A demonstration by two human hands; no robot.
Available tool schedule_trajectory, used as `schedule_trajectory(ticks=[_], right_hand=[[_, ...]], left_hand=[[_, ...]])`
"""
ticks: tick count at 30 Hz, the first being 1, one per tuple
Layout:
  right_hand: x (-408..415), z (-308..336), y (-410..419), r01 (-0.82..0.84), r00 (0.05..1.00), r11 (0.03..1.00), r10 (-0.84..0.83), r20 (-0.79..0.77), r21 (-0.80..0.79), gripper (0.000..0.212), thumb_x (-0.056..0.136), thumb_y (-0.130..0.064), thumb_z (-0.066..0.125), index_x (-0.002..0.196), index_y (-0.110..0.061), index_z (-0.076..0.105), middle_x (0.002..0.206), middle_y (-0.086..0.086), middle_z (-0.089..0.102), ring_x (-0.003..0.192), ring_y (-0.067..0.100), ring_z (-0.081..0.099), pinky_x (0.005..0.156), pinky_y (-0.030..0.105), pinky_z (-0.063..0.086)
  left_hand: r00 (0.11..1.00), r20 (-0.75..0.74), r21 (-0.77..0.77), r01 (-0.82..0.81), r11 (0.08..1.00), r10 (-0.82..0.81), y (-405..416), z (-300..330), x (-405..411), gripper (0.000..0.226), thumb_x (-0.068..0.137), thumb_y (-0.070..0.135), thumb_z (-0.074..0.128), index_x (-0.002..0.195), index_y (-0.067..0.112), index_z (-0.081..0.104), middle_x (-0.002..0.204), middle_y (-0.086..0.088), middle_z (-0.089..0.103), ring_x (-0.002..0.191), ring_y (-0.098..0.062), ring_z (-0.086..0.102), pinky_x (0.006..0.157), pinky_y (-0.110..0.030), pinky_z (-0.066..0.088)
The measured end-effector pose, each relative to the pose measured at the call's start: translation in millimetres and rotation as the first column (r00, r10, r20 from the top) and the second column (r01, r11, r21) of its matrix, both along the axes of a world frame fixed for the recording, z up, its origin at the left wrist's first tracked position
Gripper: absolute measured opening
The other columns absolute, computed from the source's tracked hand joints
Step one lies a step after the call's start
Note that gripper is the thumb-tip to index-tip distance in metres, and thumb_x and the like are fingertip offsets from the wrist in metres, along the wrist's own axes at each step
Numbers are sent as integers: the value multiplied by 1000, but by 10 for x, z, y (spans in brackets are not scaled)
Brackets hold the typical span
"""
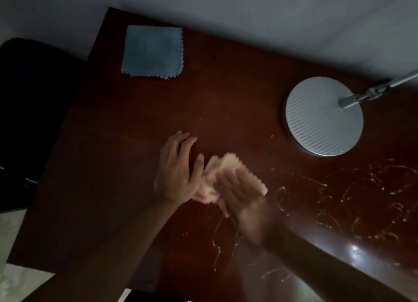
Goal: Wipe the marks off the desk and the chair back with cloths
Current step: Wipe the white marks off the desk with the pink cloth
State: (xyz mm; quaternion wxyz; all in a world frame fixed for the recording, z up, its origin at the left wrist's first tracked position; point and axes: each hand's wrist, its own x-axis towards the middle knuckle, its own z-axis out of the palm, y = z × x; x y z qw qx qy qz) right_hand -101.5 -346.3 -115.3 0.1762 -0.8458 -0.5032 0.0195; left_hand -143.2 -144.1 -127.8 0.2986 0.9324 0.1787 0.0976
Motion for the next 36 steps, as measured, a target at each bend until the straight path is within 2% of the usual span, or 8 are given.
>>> schedule_trajectory(ticks=[6,12,16,22,26,30,34,36], right_hand=[[640,305,193,174,984,956,-178,-5,237,40,104,-22,40,120,7,62,117,24,66,110,31,63,102,30,45],[1443,135,566,293,955,956,-293,52,12,27,98,-24,55,115,-5,61,101,14,67,86,32,65,69,36,52],[970,51,504,320,946,944,-323,32,82,25,95,-18,54,111,-2,63,96,14,66,81,33,65,59,39,54],[-210,169,215,122,989,988,-113,-99,92,29,100,-25,53,110,-4,70,113,7,71,100,18,69,83,33,57],[402,423,189,324,946,937,-324,-21,127,22,96,-19,50,96,-8,69,85,4,67,72,18,61,62,29,47],[1109,340,181,414,904,910,-409,127,-15,20,97,-22,53,99,-5,63,89,10,66,74,26,63,60,32,44],[1044,29,163,499,863,861,-485,138,-100,30,98,-22,44,115,0,58,117,18,65,111,33,62,103,43,40],[907,23,219,599,800,800,-597,51,-23,37,98,-26,37,112,-1,60,109,16,68,103,31,65,92,40,46]], left_hand=[[998,64,-55,-2,998,5,-1,19,45,45,100,35,41,128,4,56,134,-15,56,133,-27,44,112,-38,33],[997,73,-75,-1,997,6,3,23,-12,44,100,35,41,128,5,56,131,-13,58,132,-27,47,110,-45,39],[996,90,-65,-2,998,8,2,0,-23,45,99,34,42,130,4,55,130,-14,59,130,-28,48,109,-42,40],[996,92,-63,25,998,-19,25,-20,-52,44,99,34,41,129,4,55,127,-15,59,128,-29,49,108,-42,40],[998,67,-66,25,998,-20,16,12,-22,46,100,35,39,130,4,55,129,-14,58,130,-28,47,110,-41,38],[999,37,-64,16,998,-14,0,32,-12,48,100,38,38,130,5,54,131,-14,58,131,-28,47,109,-45,41],[998,56,-53,17,998,-14,-14,26,-15,48,100,38,39,130,4,55,129,-15,58,129,-29,49,107,-46,42],[999,30,-65,15,998,-13,-18,27,-2,50,100,40,37,131,5,54,131,-15,57,131,-30,48,109,-45,40]])
